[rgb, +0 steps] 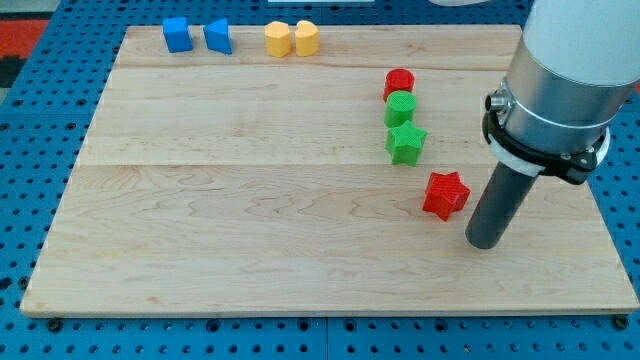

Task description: Move the red star towards the top right of the board

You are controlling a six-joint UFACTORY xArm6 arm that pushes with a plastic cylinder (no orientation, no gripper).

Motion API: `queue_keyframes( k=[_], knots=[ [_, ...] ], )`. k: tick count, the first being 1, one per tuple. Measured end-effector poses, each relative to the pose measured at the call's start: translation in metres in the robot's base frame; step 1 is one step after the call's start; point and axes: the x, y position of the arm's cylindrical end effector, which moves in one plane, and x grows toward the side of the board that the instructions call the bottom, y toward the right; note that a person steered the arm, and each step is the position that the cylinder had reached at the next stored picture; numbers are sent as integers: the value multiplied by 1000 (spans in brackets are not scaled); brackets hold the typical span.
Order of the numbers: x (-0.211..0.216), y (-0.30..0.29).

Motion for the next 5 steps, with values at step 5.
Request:
queue_keyframes(
  k=[5],
  knots=[
    [0, -57]
  ],
)
